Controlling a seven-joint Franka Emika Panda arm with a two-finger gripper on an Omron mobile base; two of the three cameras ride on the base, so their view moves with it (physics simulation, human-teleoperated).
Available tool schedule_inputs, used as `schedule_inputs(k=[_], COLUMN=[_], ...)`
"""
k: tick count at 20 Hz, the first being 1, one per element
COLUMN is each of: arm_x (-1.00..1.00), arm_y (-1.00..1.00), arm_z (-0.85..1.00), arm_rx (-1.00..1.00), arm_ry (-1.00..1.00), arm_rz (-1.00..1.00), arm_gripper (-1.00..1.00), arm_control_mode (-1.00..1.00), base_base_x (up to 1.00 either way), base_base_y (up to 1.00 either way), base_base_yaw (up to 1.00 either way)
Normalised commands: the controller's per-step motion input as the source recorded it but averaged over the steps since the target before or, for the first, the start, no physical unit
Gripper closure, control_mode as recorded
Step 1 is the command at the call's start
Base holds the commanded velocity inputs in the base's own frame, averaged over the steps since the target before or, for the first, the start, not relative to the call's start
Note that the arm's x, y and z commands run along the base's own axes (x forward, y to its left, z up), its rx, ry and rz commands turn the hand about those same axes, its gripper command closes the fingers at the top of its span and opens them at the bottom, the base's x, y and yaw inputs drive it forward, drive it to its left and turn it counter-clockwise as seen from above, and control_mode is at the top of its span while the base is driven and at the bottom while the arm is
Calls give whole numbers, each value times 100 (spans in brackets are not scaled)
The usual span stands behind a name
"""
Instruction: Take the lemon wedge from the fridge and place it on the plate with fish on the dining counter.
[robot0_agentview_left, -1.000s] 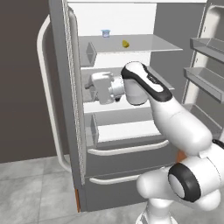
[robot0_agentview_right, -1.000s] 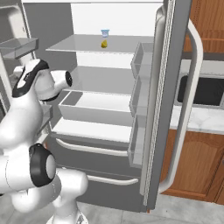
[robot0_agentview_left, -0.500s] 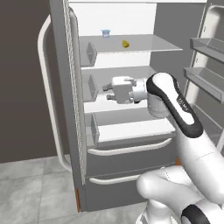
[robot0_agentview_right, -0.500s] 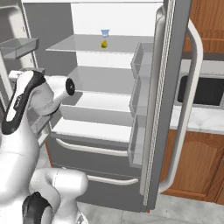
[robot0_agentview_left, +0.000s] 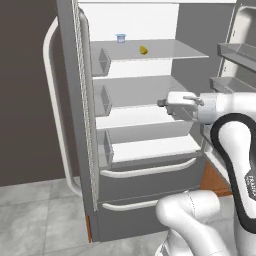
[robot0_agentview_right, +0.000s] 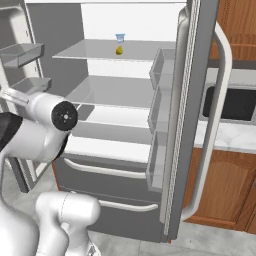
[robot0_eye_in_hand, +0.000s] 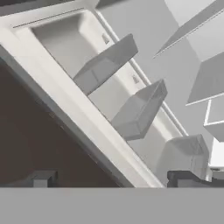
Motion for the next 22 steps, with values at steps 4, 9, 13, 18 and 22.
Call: schedule_inputs(k=[4,9,13,18,22], arm_x=[-67,-19,0,16,24], arm_y=[-79,-59,-35,0,1], arm_z=[0,0,0,0,0], arm_rx=[-29,-21,-14,-7,-13], arm_ry=[16,21,26,23,27], arm_rz=[-41,-32,-18,0,0], arm_gripper=[-100,-100,-100,-100,-100], arm_control_mode=[-100,-100,-100,-100,-100], base_base_x=[0,0,0,0,0], base_base_y=[0,0,0,0,0], base_base_yaw=[0,0,0,0,0])
